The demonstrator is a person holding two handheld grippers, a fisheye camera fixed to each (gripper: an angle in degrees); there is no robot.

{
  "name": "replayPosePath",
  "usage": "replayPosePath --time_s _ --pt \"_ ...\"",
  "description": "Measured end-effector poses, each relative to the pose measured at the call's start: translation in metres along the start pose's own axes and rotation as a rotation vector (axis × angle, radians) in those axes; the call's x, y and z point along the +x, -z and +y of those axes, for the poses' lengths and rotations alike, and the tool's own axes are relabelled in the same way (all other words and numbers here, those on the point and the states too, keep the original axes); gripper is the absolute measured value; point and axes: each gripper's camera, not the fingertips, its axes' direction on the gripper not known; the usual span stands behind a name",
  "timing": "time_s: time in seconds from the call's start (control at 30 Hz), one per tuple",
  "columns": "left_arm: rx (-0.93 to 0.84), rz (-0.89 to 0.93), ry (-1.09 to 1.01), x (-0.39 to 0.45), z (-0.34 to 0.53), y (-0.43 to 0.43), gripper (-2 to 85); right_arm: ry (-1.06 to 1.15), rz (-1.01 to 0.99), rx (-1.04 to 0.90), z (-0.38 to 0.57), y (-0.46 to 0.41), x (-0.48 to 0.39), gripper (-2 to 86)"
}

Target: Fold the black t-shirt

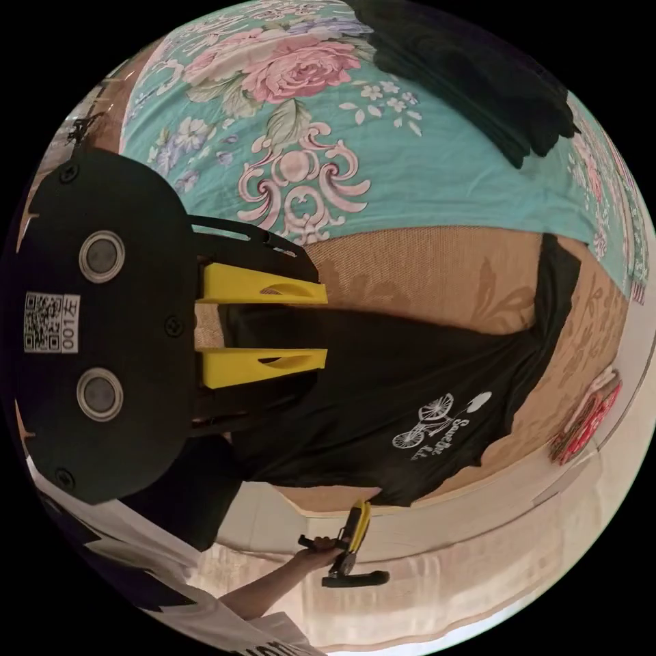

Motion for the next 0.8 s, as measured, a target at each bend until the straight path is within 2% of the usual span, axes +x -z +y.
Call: replayPosePath --time_s 0.07,0.17,0.3,0.4,0.5,0.67,0.8 --pt "-0.079 -0.06 -0.058 0.018 0.005 -0.014 6.1 -0.094 -0.059 -0.05 0.044 -0.019 -0.006 13.8" --pt "-0.104 -0.165 -0.142 0.036 0.006 -0.024 4.2 -0.209 -0.109 -0.08 0.084 -0.043 -0.018 13.5" --pt "-0.193 -0.212 -0.179 0.049 0.006 -0.032 -0.8 -0.261 -0.02 -0.009 0.098 -0.031 -0.031 10.1" --pt "-0.2 -0.228 -0.14 0.051 0.018 -0.026 -1.5 -0.203 0.056 -0.03 0.103 -0.025 -0.04 4.3" --pt "-0.174 -0.227 -0.085 0.042 0.034 -0.017 -1.5 -0.186 0.036 -0.009 0.12 -0.014 -0.035 2.3" --pt "-0.175 -0.185 0.026 0.027 0.06 -0.014 0.3 -0.266 -0.048 0.013 0.169 -0.001 0.001 1.9" --pt "-0.188 -0.182 0.031 0.026 0.074 -0.023 2.3 -0.248 -0.159 0.061 0.205 -0.004 0.026 4.0"
